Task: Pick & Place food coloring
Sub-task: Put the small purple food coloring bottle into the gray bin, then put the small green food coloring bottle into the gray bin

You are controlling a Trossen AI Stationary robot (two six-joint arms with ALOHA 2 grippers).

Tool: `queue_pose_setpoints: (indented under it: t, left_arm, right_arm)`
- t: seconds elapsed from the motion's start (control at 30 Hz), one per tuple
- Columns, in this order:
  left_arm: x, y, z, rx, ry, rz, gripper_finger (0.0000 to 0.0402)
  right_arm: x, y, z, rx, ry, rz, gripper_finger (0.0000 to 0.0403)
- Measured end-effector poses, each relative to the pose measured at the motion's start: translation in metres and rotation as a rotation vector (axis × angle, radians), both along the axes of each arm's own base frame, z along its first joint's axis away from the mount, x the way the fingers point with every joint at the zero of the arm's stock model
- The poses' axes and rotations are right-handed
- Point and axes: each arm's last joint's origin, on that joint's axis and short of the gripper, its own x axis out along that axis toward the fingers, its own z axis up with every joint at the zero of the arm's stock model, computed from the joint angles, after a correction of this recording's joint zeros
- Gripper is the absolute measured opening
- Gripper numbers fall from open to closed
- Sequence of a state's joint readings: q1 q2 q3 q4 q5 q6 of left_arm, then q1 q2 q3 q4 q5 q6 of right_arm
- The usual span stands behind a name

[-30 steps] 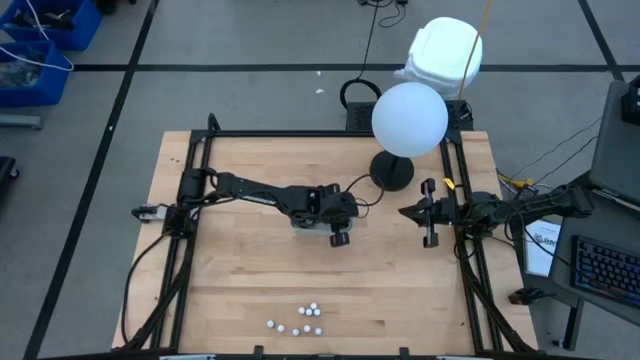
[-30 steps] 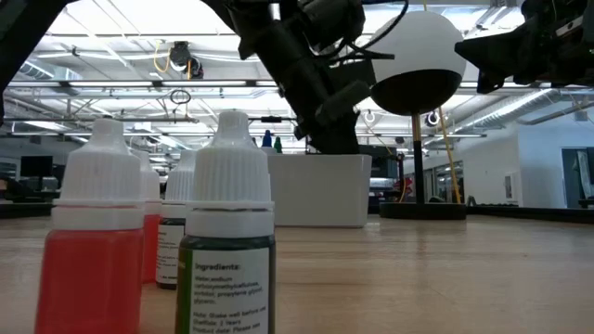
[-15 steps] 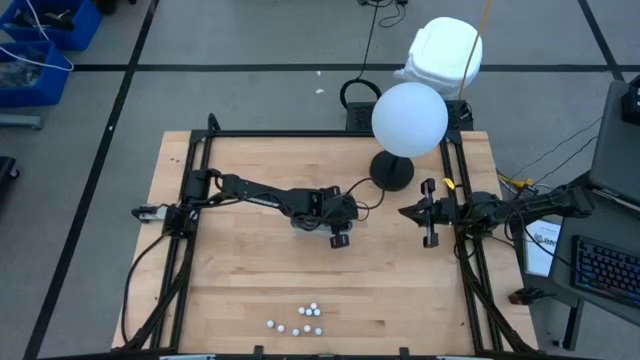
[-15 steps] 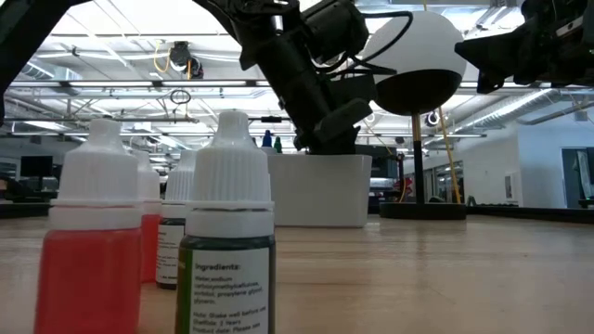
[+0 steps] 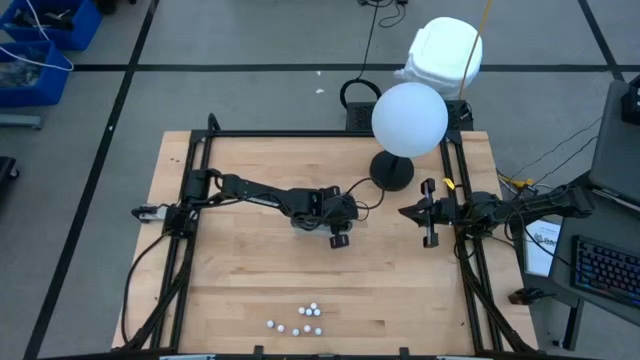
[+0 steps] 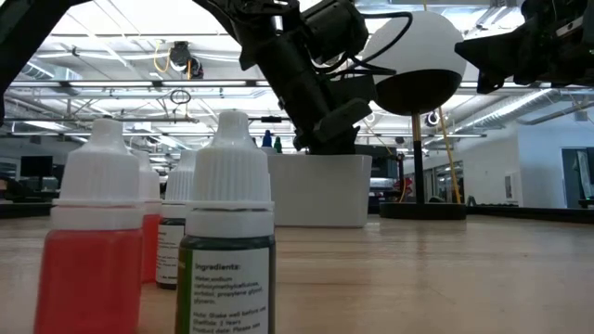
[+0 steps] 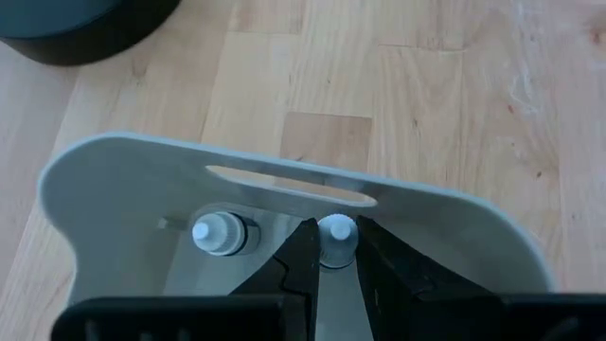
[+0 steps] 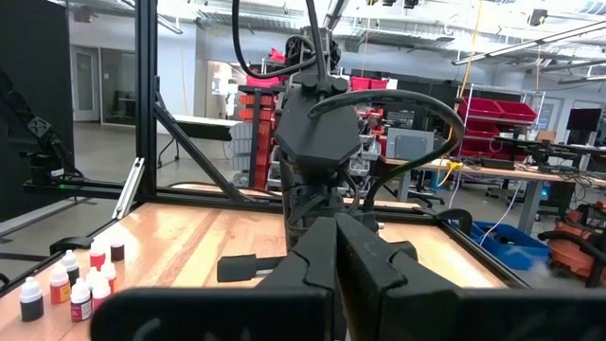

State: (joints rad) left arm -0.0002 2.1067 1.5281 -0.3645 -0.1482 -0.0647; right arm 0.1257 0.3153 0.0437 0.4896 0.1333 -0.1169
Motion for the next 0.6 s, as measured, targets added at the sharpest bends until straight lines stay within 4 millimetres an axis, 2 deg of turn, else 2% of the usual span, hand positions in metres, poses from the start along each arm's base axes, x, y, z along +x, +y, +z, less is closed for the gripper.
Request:
queue_pose_setpoints:
  t: [0.17, 0.43, 0.6]
  left_arm:
    - [-0.0001, -0.0007, -0.0003, -0.017, 0.002, -0.021, 0.0072]
    - [0.0008, -0.0001, 0.0003, -0.002, -0.008, -0.023, 0.0137]
    - [-0.001, -0.0011, 0.0093, 0.019, -0.024, -0.052, 0.0165]
  right_arm:
    - [0.0, 0.0, 0.0, 0.0, 0.0, 0.0, 0.0]
    - [0.0, 0.0, 0.0, 0.0, 0.0, 0.0, 0.0]
    - [0.0, 0.0, 0.0, 0.0, 0.0, 0.0, 0.0]
